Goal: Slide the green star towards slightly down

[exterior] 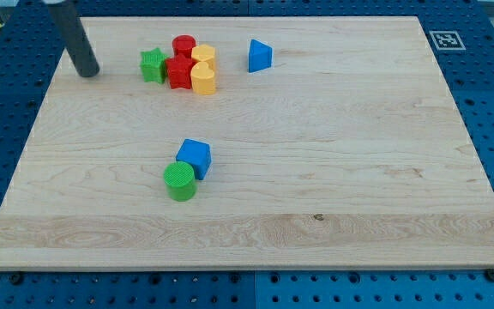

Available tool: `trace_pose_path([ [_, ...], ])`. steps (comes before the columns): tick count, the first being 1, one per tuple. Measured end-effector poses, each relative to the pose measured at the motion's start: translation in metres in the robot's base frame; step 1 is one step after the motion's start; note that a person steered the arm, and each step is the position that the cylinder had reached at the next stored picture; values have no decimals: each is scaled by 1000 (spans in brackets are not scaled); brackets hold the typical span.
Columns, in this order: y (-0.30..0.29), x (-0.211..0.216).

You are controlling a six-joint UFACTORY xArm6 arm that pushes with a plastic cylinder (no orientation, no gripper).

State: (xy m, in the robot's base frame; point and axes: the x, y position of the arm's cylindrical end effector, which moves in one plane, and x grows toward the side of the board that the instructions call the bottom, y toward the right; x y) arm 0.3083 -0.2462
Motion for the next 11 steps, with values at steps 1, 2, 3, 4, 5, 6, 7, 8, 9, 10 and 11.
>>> trace_pose_path([
  [1, 6, -38],
  [2, 33, -58],
  [3, 43, -59],
  [4, 64, -54],
  [5, 73, -50],
  [6, 73, -50],
  [7, 90, -47],
  [8, 98, -33],
  [9, 96, -26],
  [10, 89, -5],
  [11, 86, 33],
])
